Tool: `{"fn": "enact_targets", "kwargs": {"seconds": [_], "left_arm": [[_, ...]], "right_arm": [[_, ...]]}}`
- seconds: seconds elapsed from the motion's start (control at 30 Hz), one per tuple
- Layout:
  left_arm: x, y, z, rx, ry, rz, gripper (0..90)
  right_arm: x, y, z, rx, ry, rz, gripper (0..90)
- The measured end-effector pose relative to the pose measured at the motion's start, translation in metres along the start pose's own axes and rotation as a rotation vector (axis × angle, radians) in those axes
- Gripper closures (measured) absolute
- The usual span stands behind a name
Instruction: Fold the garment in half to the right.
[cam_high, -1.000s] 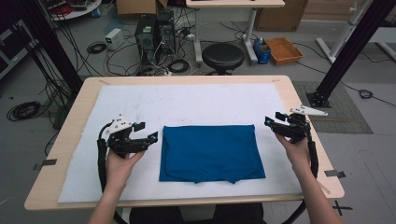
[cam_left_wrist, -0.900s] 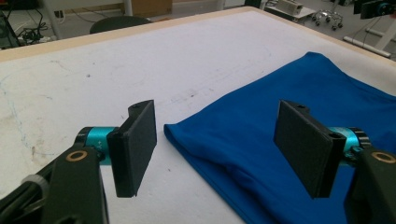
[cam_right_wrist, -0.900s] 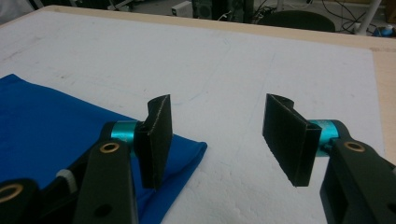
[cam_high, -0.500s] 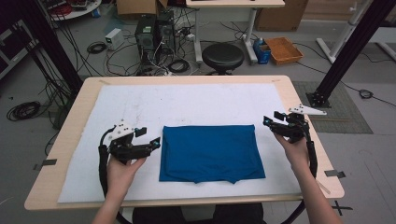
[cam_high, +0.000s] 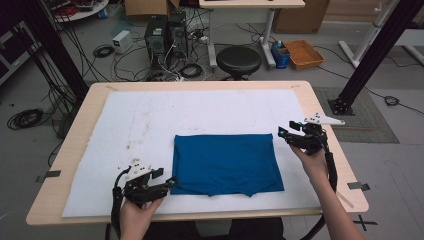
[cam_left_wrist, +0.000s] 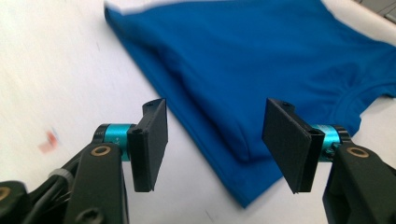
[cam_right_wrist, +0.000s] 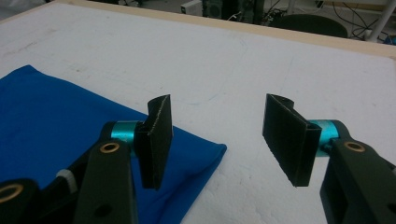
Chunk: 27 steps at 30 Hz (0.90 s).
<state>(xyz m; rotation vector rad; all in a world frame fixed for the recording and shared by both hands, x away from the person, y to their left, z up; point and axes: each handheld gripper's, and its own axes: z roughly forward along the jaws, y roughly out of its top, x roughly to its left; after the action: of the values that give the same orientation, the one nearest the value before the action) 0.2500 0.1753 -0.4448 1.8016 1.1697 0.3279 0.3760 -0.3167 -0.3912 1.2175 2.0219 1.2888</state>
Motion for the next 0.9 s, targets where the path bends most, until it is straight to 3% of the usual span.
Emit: {"fn": "enact_targets", "kwargs": {"seconds": [0.03, 0.07, 0.13, 0.5, 0.57, 0.6, 0.67, 0.8, 0.83, 0.9], "left_arm": [[0.0, 0.0, 0.0, 0.0, 0.0, 0.0, 40.7], [0.002, -0.002, 0.004, 0.022, 0.007, -0.047, 40.8], [0.001, -0.002, 0.008, 0.027, -0.005, -0.074, 40.7], [-0.015, -0.001, 0.019, 0.06, 0.071, -0.058, 46.0], [-0.019, -0.001, 0.021, 0.061, 0.099, -0.055, 48.5], [-0.022, -0.001, 0.022, 0.064, 0.114, -0.034, 57.1], [-0.024, -0.001, 0.023, 0.064, 0.123, -0.033, 58.1], [-0.024, -0.001, 0.022, 0.064, 0.131, -0.043, 66.2], [-0.025, -0.001, 0.023, 0.066, 0.125, -0.039, 66.2], [-0.027, -0.002, 0.023, 0.066, 0.124, -0.028, 72.0]], "right_arm": [[0.001, 0.0, 0.0, -0.001, 0.003, -0.005, 43.2], [0.002, 0.0, 0.001, 0.001, 0.004, -0.005, 43.3], [0.005, 0.0, 0.002, 0.001, 0.009, -0.012, 43.3], [0.025, 0.005, 0.013, 0.005, 0.04, -0.053, 43.6], [0.031, 0.008, 0.017, 0.006, 0.052, -0.056, 43.6], [0.037, 0.012, 0.023, 0.006, 0.063, -0.07, 43.7], [0.041, 0.014, 0.026, 0.007, 0.071, -0.074, 43.7], [0.068, 0.026, 0.047, 0.017, 0.11, -0.117, 43.9], [0.068, 0.026, 0.047, 0.017, 0.11, -0.117, 43.9], [0.085, 0.034, 0.062, 0.02, 0.143, -0.123, 45.4]]}}
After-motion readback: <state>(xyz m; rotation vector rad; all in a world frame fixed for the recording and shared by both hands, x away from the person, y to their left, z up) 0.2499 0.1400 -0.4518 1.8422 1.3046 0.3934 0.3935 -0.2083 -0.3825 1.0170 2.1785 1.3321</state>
